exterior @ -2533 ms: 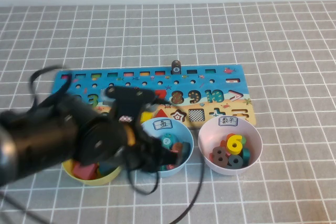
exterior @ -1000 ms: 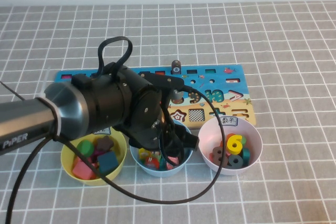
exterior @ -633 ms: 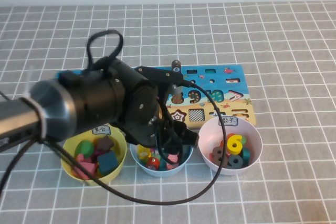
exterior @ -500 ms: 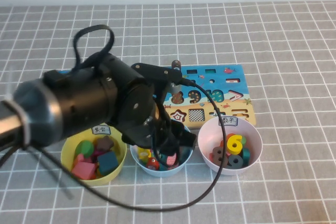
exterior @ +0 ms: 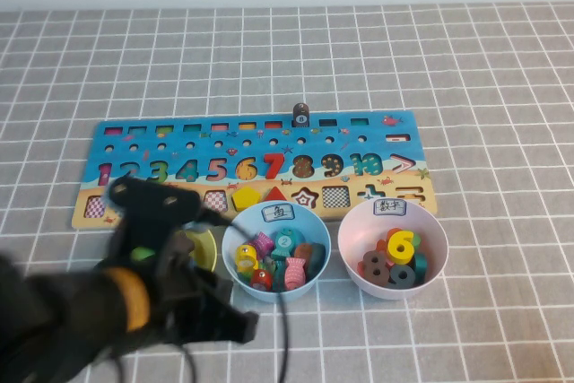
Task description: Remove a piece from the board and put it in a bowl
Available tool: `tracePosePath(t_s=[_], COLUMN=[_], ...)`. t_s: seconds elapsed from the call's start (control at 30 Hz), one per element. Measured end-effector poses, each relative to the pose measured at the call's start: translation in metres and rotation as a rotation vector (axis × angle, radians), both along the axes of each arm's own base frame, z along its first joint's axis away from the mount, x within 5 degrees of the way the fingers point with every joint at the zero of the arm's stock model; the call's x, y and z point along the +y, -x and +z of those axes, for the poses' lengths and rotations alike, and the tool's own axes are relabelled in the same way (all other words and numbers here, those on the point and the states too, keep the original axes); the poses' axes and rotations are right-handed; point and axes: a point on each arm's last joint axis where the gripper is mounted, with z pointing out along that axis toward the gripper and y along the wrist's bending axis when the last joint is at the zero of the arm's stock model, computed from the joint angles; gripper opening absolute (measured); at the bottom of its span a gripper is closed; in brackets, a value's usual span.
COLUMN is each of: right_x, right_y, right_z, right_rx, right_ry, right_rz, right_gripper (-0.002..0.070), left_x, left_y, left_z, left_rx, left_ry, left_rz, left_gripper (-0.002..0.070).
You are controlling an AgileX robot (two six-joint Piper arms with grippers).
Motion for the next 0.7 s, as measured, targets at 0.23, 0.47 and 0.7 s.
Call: tracePosePath(t_s=[0.23, 0.47, 0.7], right_x=[0.000, 0.000, 0.000], right_y=[0.000, 0.000, 0.000], right_z=[0.000, 0.000, 0.000], right_rx=[0.000, 0.000, 0.000], right_ry=[0.000, 0.000, -0.002], right_rz=[0.000, 0.000, 0.000], right_gripper=[-0.0017, -0.0017, -0.0017], left_x=[0.030, 0.046, 0.046], left_y=[0.031, 0.044, 0.044], left_z=[0.017, 0.029, 0.029], left_rx=[-0.226, -0.297, -0.315], left_ry=[0.161, 0.169, 0.147], left_rz=[-0.053, -0.061, -0.073], left_gripper=[-0.0001, -0.0001, -0.0002])
